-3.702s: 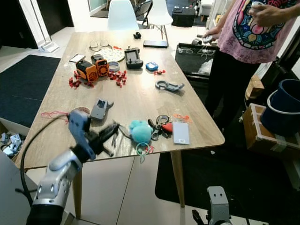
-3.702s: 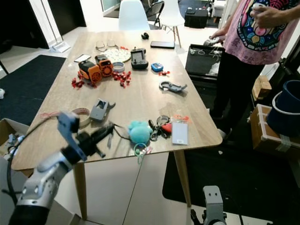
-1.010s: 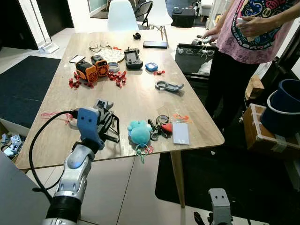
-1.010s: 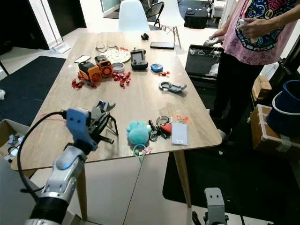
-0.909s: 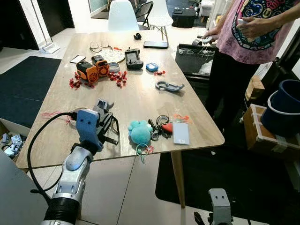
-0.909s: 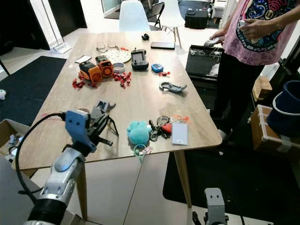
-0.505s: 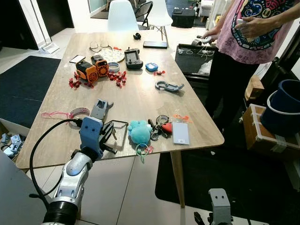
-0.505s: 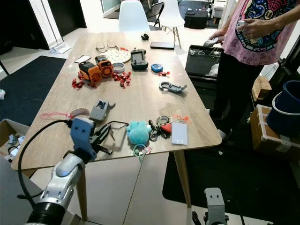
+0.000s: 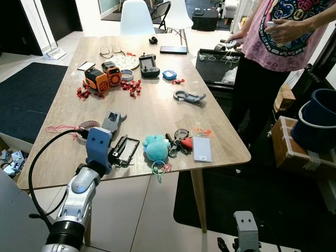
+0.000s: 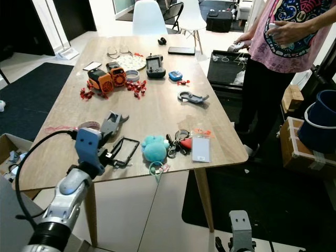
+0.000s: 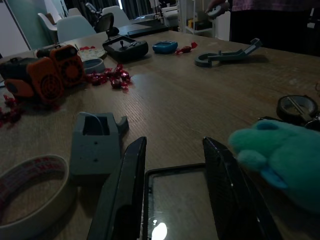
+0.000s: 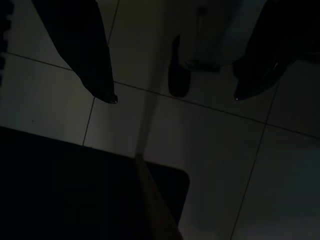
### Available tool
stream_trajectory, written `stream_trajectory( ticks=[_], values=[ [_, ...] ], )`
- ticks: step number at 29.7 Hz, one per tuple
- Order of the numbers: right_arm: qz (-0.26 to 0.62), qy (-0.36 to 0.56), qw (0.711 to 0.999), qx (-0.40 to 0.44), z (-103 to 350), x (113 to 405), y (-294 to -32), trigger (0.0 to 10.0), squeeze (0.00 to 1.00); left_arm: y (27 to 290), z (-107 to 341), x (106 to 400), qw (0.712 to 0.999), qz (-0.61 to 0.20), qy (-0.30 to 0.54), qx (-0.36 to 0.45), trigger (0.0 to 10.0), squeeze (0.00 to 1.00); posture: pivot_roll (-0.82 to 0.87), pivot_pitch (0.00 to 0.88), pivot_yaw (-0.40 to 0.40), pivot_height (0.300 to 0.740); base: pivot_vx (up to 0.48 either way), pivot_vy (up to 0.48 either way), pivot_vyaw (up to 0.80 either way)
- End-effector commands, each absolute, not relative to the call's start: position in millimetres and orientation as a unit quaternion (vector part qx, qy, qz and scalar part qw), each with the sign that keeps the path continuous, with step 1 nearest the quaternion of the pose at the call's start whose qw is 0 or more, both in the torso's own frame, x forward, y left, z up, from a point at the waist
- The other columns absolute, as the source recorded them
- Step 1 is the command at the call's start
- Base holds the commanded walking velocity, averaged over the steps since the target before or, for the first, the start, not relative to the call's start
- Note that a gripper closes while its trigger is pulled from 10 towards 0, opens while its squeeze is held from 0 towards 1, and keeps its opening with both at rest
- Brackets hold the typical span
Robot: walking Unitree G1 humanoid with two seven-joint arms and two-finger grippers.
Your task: Hang keys on a hook
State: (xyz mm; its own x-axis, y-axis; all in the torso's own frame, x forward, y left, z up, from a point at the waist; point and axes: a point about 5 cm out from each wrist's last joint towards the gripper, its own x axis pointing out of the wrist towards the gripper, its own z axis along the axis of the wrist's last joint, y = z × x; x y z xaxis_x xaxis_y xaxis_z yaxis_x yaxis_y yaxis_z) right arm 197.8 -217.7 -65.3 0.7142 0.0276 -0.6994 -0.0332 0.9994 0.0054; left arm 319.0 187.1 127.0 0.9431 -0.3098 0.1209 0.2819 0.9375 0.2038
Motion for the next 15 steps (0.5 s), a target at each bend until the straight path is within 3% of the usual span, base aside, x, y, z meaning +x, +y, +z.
stream_trajectory(
  ticks=[1, 9, 15],
  values=[
    [0.009, 0.382, 0.924, 0.000, -66.4, 195.3, -220.7, 10.0, 0.00, 192.4, 119.0, 316.1, 0.980, -0.156, -0.058, 0.114, 10.0, 0.00, 0.02, 0.097, -0.006, 0.740, 0.000, 0.000, 0.00],
    [0.008, 0.383, 0.924, -0.001, -66.7, 194.3, -221.5, 10.0, 0.00, 192.5, 102.2, 301.6, 0.961, -0.230, -0.035, 0.146, 10.0, 0.00, 0.02, 0.095, -0.005, 0.740, 0.000, 0.000, 0.00],
    [0.006, 0.385, 0.923, -0.002, -67.3, 192.4, -223.1, 10.0, 0.00, 191.7, 100.4, 295.7, 0.959, -0.230, -0.048, 0.161, 10.0, 0.00, 0.02, 0.094, -0.005, 0.740, 0.000, 0.000, 0.00]
  ],
)
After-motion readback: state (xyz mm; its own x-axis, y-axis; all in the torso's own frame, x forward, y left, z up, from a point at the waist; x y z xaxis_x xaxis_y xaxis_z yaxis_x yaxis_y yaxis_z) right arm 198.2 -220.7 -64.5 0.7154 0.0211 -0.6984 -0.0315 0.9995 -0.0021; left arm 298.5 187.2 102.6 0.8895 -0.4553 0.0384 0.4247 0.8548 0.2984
